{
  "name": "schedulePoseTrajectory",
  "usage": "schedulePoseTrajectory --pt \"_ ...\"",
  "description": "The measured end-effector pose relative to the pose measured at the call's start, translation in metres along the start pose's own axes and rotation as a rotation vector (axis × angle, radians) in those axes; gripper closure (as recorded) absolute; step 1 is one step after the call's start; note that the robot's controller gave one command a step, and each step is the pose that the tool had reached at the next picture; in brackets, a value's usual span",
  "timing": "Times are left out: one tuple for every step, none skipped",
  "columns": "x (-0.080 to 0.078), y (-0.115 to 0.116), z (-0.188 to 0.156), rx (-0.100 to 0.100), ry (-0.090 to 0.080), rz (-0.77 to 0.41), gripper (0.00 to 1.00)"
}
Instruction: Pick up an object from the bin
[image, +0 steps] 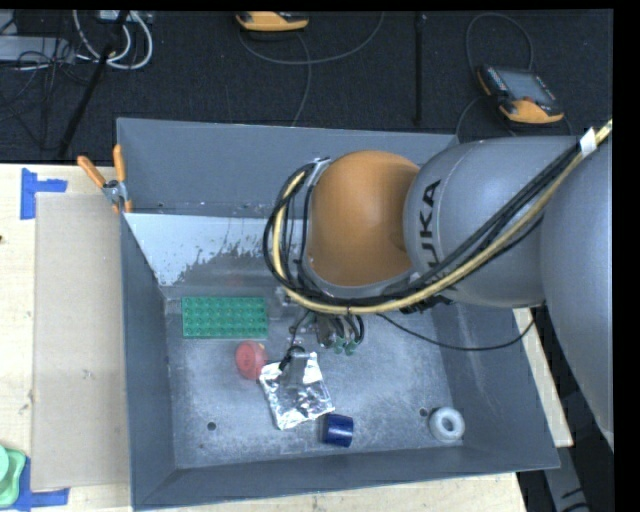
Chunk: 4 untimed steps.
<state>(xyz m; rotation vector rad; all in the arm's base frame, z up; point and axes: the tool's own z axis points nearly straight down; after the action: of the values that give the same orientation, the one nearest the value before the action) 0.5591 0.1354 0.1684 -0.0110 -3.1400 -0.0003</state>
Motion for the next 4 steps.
schedulePoseTrajectory --pt "0.016 -0.028 0.101 0.001 0.006 -0.256 0.0" --pt "0.005 -0.03 0.099 0.0 -0.001 -0.227 0.0" --pt "-0.004 -0.034 0.098 0.0 -0.002 -0.239 0.0" --pt "-0.017 -0.037 0.098 0.0 -0.002 -0.249 0.0"
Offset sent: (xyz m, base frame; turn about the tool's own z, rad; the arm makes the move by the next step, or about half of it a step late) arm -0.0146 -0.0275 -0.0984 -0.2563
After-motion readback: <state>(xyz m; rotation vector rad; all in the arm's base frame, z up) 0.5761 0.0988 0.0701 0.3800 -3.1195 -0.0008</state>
